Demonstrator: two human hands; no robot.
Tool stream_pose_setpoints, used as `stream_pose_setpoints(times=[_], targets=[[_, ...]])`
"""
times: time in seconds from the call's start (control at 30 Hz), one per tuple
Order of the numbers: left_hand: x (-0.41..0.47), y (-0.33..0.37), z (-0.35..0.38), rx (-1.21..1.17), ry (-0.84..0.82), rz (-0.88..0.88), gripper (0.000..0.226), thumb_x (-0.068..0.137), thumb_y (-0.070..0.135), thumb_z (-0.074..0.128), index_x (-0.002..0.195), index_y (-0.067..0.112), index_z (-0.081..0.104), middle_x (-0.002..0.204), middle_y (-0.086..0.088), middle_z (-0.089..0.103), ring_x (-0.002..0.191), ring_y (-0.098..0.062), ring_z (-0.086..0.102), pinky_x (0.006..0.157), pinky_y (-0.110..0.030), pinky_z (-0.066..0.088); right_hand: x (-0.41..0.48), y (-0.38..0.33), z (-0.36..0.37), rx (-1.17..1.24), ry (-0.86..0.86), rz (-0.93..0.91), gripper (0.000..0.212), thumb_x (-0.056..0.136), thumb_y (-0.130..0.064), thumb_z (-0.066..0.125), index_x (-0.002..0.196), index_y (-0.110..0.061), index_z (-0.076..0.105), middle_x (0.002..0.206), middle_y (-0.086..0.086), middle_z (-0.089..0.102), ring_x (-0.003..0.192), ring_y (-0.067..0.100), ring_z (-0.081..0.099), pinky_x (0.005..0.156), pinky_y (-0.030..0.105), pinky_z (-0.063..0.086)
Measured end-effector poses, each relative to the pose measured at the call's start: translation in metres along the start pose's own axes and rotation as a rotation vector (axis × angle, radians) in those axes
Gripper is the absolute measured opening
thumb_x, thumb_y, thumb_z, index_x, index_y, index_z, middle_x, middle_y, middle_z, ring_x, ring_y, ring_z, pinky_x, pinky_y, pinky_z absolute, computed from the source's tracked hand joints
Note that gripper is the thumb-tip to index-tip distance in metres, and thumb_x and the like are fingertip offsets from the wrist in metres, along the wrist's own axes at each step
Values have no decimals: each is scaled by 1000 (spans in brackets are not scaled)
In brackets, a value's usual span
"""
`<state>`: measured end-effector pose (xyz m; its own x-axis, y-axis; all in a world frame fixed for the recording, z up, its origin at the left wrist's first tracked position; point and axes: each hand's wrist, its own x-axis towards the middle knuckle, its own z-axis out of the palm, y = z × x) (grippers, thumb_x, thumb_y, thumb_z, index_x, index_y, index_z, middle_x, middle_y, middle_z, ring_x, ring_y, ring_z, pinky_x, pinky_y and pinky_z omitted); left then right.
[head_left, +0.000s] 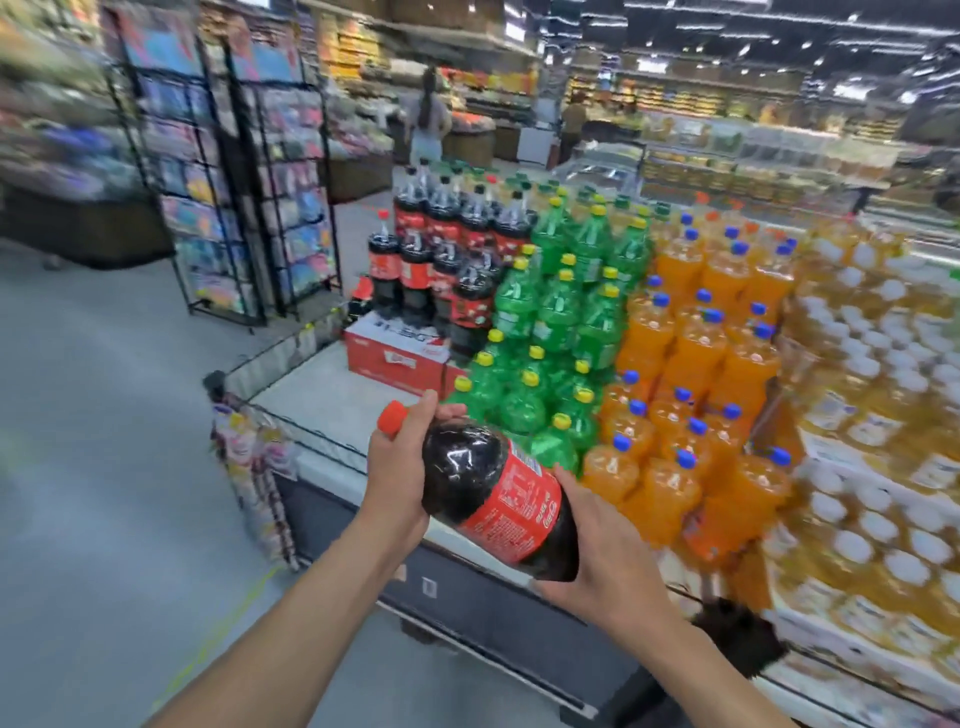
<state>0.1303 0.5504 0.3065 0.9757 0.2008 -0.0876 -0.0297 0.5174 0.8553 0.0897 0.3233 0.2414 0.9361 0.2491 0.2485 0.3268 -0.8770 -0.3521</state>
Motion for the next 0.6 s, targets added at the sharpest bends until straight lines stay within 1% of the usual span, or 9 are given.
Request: stream_pose_setpoints(times=[0.13,0.23,0.27,0.3,0.37,0.4,0.5,0.6], targets=[[32,39,-55,3,79,19,38,99,30,66,65,16,76,91,-10,79,82,-28,76,82,-43,61,51,-51,31,40,-26,-68,126,58,-61,80,160,-38,11,147,-6,51,131,16,52,106,36,46],[54,65,-90,7,134,34,34,98,35,67,86,4,73,105,-13,79,94,-34,76,87,-50,62,87,-84,50,72,-51,-120,126,60,-60,82,159,-44,5,149,-7,49,134,15,49,109,36,44],[63,72,-101,4,150,47,34,98,35,67,86,4,73,107,-12,79,94,-33,76,85,-50,62,99,-94,55,76,-60,-137,127,60,-60,82,158,-46,3,149,-7,49,135,14,48,110,36,43],[70,78,-110,-5,165,61,33,99,34,66,79,8,74,105,-11,79,92,-31,77,81,-46,62,111,-102,60,82,-69,-155,126,60,-60,81,158,-46,2,149,-7,48,135,14,47,110,36,42],[87,90,-125,-25,185,85,39,100,30,65,63,19,73,102,-9,80,86,-27,77,73,-39,61,135,-116,71,89,-82,-186,125,62,-58,82,159,-44,5,149,-7,48,134,14,47,108,34,42],[96,95,-133,-31,194,97,41,100,29,65,60,20,72,101,-10,79,85,-27,77,71,-38,60,147,-122,76,91,-88,-197,124,62,-57,82,160,-42,7,149,-7,49,132,15,48,107,31,41],[126,106,-152,-25,224,118,42,100,27,64,60,21,72,99,-10,79,84,-28,77,69,-37,60,185,-136,95,105,-107,-222,124,61,-55,83,161,-37,12,147,-5,51,129,16,50,105,28,39],[165,113,-167,-35,251,135,37,99,25,65,64,17,71,98,-11,79,83,-27,77,66,-36,60,227,-141,116,117,-115,-253,126,61,-56,85,161,-37,11,147,-4,51,130,16,51,107,30,41]])
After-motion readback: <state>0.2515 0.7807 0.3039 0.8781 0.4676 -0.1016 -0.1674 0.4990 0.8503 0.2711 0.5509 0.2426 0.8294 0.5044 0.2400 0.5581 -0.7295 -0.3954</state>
